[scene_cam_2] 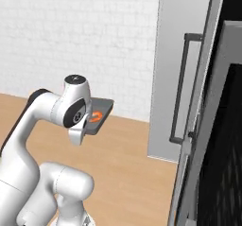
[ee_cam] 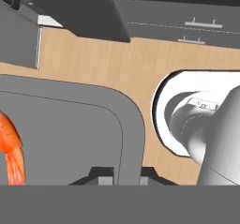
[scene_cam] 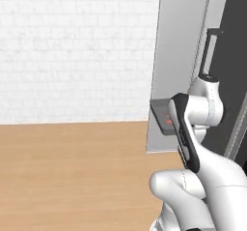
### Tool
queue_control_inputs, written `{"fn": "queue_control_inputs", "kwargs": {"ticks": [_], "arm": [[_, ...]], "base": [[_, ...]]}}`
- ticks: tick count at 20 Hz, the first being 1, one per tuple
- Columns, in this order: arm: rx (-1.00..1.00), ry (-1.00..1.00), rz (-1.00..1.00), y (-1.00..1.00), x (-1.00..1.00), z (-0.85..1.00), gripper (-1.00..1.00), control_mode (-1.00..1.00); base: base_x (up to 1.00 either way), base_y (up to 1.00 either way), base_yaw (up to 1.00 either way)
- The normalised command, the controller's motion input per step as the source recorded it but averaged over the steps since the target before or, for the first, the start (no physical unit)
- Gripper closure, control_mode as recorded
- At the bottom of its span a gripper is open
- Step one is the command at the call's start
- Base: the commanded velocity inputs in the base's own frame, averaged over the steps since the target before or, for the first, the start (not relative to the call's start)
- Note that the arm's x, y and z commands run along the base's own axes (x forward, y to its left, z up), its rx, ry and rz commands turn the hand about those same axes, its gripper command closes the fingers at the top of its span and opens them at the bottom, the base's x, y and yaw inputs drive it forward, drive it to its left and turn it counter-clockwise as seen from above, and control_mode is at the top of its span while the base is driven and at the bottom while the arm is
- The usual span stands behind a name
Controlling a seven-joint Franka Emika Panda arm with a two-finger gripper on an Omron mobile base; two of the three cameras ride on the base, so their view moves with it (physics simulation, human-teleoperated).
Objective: Take the meat container that has the shrimp and place it on the second highest rack of the freezer. Then take the vegetable container that has the avocados and place it on the highest rack of the freezer.
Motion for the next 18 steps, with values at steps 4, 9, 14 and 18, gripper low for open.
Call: {"fn": "queue_control_inputs", "kwargs": {"ticks": [4,9,14,18], "arm": [[0.00,0.00,0.00,0.00,0.00,0.00,1.00,1.00],[0.00,0.00,0.00,0.00,0.00,0.00,1.00,1.00],[0.00,0.00,0.00,0.00,0.00,0.00,1.00,1.00],[0.00,0.00,0.00,0.00,0.00,0.00,1.00,1.00]], "base": [[0.92,0.67,-0.11],[0.62,0.64,-0.55],[0.42,0.48,-0.78],[0.59,0.68,-0.73]]}}
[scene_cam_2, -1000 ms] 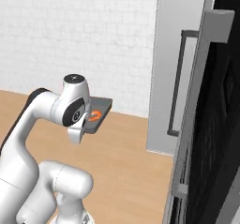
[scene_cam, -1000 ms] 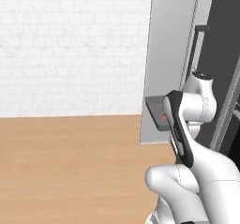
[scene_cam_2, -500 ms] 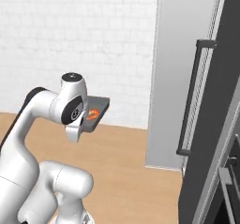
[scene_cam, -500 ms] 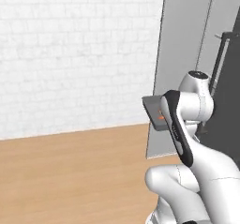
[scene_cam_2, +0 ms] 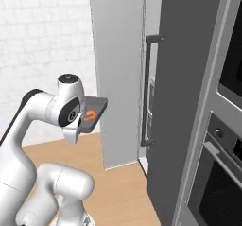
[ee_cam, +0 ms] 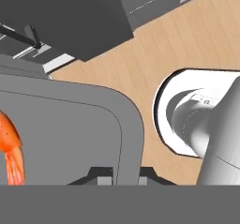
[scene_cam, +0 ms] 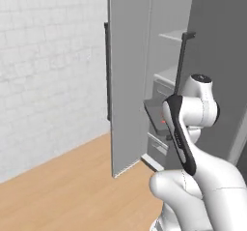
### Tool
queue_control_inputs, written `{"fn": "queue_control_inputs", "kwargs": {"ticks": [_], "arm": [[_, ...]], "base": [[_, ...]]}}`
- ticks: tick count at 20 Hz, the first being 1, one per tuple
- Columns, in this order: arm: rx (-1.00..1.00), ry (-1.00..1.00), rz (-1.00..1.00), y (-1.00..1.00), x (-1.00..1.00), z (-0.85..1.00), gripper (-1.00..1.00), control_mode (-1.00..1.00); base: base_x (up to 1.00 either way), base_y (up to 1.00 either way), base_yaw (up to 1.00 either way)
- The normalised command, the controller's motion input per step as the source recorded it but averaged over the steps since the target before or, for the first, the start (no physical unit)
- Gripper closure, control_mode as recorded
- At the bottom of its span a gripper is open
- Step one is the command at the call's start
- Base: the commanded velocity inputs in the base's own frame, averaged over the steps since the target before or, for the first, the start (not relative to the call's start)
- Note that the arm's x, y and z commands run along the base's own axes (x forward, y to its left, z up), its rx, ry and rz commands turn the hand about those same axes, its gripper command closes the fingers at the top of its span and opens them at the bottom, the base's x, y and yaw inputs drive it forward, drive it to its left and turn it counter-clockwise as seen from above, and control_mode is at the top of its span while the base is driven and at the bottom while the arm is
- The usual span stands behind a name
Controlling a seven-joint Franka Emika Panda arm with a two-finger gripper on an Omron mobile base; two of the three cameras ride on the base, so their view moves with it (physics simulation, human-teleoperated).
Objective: Take the meat container that has the shrimp and place it on the second highest rack of the freezer. Then take the vegetable container that has the avocados and place it on the highest rack of the freezer.
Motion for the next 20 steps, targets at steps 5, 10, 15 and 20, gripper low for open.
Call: {"fn": "queue_control_inputs", "kwargs": {"ticks": [5,10,15,20], "arm": [[0.00,0.00,0.00,0.00,0.00,0.00,1.00,1.00],[0.00,0.00,0.00,0.00,0.00,0.00,1.00,1.00],[0.00,0.00,0.00,0.00,0.00,0.00,1.00,1.00],[0.00,0.00,0.00,0.00,0.00,0.00,1.00,1.00]], "base": [[0.86,0.73,-0.55],[0.84,0.32,-0.43],[0.54,0.20,-0.36],[0.39,0.00,-0.29]]}}
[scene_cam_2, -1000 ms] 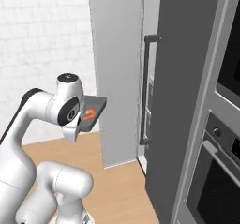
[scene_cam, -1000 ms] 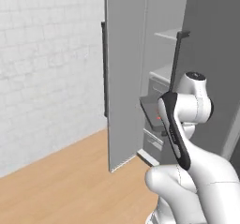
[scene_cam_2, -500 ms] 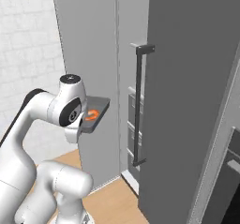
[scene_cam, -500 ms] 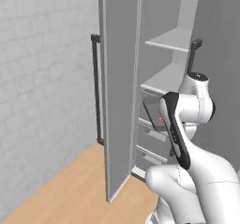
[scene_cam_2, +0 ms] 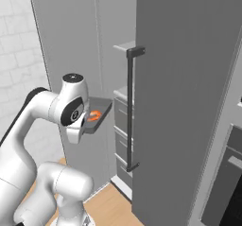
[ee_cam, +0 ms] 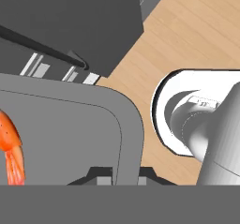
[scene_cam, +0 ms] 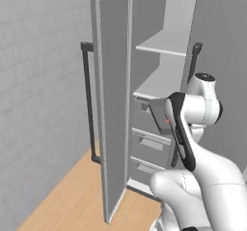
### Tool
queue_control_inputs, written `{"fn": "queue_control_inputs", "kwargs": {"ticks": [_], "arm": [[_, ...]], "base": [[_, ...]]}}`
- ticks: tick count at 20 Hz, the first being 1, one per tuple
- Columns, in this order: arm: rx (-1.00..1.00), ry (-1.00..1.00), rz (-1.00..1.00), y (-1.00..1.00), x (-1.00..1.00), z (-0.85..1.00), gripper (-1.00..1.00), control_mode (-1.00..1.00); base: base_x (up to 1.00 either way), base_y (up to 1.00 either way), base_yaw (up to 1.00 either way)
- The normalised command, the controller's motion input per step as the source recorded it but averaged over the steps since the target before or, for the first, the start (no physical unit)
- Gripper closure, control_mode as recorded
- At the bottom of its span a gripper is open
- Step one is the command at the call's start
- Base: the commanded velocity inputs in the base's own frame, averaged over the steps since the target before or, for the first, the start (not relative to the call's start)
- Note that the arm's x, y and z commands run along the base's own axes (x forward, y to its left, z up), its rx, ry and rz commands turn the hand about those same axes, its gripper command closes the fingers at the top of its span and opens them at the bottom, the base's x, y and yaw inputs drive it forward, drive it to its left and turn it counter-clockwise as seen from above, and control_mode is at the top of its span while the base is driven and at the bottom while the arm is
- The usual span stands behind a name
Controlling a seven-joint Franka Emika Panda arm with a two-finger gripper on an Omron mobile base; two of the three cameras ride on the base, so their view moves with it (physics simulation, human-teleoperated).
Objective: Take the meat container that has the shrimp and place it on the second highest rack of the freezer. Then take the vegetable container that has the avocados and place it on the highest rack of the freezer.
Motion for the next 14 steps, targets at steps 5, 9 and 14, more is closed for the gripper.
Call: {"fn": "queue_control_inputs", "kwargs": {"ticks": [5,9,14], "arm": [[0.00,0.00,0.00,0.00,0.00,0.00,1.00,1.00],[0.00,0.00,0.00,0.00,0.00,0.00,1.00,1.00],[0.00,0.00,0.00,0.00,0.00,0.00,1.00,1.00]], "base": [[0.57,0.13,-0.27],[0.61,0.24,-0.25],[0.65,0.28,-0.27]]}}
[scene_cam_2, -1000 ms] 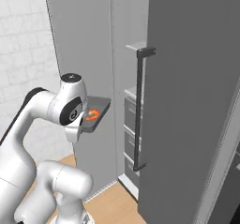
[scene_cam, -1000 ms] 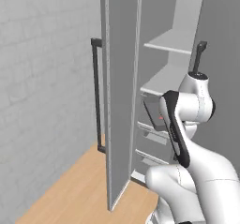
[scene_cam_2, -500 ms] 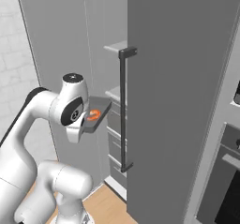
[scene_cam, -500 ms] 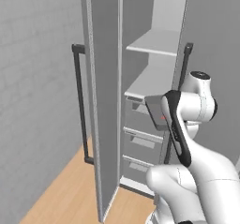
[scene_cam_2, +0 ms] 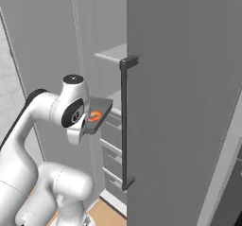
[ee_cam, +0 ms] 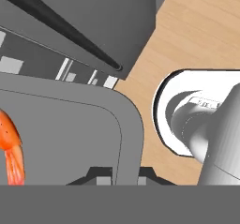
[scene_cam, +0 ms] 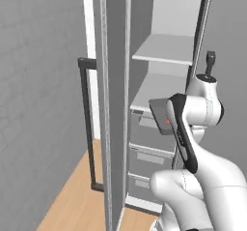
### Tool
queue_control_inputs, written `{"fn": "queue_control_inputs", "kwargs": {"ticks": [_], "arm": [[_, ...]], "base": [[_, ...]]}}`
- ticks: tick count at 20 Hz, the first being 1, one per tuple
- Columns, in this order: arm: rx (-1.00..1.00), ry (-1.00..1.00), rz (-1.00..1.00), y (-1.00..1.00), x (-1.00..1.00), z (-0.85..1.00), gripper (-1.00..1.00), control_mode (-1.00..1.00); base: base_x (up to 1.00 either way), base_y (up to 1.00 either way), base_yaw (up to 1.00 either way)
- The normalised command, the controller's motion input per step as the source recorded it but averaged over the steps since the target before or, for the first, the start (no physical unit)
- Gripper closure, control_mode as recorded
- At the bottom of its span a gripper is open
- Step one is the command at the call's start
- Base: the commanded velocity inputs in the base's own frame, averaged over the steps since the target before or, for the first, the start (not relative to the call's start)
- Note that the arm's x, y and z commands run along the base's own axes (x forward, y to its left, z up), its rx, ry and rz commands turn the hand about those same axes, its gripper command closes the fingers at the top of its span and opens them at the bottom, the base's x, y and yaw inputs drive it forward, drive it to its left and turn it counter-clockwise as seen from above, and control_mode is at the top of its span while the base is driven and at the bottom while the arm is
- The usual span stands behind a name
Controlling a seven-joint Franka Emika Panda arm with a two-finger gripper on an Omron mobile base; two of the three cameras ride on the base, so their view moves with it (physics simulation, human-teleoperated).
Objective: Take the meat container that has the shrimp and place it on the second highest rack of the freezer. Then take the vegetable container that has the avocados and place it on the highest rack of the freezer.
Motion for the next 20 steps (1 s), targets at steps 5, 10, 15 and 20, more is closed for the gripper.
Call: {"fn": "queue_control_inputs", "kwargs": {"ticks": [5,10,15,20], "arm": [[0.00,0.00,0.00,0.00,0.00,0.00,1.00,1.00],[0.00,0.00,0.00,0.00,0.00,0.00,1.00,1.00],[0.00,0.00,0.00,0.00,0.00,0.00,1.00,1.00],[0.00,0.00,0.00,0.00,0.00,0.00,1.00,1.00]], "base": [[0.53,0.19,-0.30],[0.46,0.11,-0.31],[0.44,0.31,-0.25],[0.27,0.28,-0.13]]}}
